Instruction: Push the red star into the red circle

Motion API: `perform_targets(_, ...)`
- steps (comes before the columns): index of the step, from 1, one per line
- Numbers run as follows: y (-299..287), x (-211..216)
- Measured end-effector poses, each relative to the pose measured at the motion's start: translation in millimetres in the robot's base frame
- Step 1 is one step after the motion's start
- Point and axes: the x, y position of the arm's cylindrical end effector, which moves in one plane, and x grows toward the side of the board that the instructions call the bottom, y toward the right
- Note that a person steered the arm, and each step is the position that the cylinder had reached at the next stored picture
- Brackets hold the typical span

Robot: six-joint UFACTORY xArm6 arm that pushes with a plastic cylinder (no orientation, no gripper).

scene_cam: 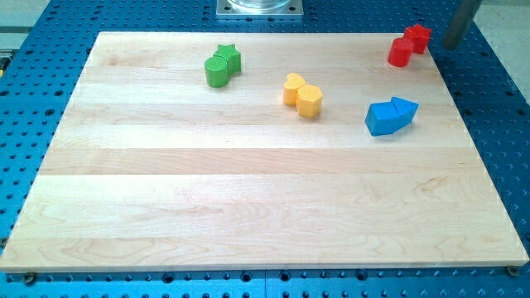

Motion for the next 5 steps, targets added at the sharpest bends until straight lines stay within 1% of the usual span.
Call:
perform_targets(1, -5.1, -7.6)
perform_targets(2, -10.4, -6.6)
perform_targets(3, -34.6, 1.7)
perform_targets(4, -73.3, 5.4)
perform_targets(5, -87.4, 9.1)
